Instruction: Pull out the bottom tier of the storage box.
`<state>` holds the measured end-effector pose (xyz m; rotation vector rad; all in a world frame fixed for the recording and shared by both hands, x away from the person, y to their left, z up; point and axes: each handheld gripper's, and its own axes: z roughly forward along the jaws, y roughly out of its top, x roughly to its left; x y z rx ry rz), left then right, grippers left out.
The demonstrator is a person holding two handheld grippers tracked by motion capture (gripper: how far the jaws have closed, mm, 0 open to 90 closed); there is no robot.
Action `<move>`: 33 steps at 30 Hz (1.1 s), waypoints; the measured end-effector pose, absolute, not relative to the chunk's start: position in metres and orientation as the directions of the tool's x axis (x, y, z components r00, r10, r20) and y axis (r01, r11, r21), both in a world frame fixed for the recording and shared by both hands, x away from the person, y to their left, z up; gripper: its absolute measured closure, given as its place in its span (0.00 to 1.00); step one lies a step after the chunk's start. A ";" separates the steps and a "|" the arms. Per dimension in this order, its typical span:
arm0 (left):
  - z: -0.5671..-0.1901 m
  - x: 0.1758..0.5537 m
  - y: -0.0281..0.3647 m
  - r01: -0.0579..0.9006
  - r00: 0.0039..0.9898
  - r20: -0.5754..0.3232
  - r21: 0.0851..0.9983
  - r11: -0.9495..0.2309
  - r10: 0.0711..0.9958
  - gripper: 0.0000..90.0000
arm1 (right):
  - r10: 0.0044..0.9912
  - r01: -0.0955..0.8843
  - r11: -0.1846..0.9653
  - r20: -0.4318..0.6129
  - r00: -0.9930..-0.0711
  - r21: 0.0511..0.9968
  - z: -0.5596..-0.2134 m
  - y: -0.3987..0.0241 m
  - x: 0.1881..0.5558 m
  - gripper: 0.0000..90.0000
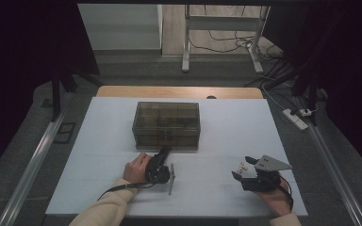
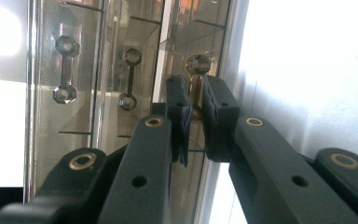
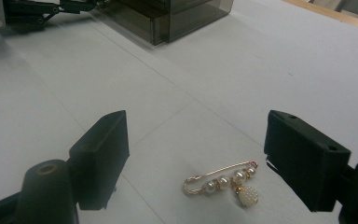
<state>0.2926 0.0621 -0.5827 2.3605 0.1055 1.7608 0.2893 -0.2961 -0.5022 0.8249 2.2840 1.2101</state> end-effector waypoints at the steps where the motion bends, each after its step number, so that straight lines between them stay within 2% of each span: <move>1: -0.582 0.292 0.062 -0.059 0.291 0.941 0.199 -0.978 0.174 0.90 | 0.674 0.304 0.444 -0.091 -0.733 0.843 -0.502 -0.296 0.289 0.23; 14: -0.583 0.293 0.063 -0.058 0.308 0.935 0.203 -0.977 0.176 0.89 | 0.674 0.304 0.445 -0.091 -0.734 0.842 -0.502 -0.296 0.289 0.23; 21: -0.577 0.293 0.065 -0.056 0.355 0.914 0.230 -0.972 0.195 0.87 | 0.673 0.304 0.446 -0.091 -0.734 0.842 -0.502 -0.296 0.289 0.23; 33: -0.554 0.292 0.073 -0.058 0.498 0.808 0.394 -0.917 0.316 0.66 | 0.674 0.304 0.449 -0.095 -0.733 0.840 -0.502 -0.296 0.289 0.23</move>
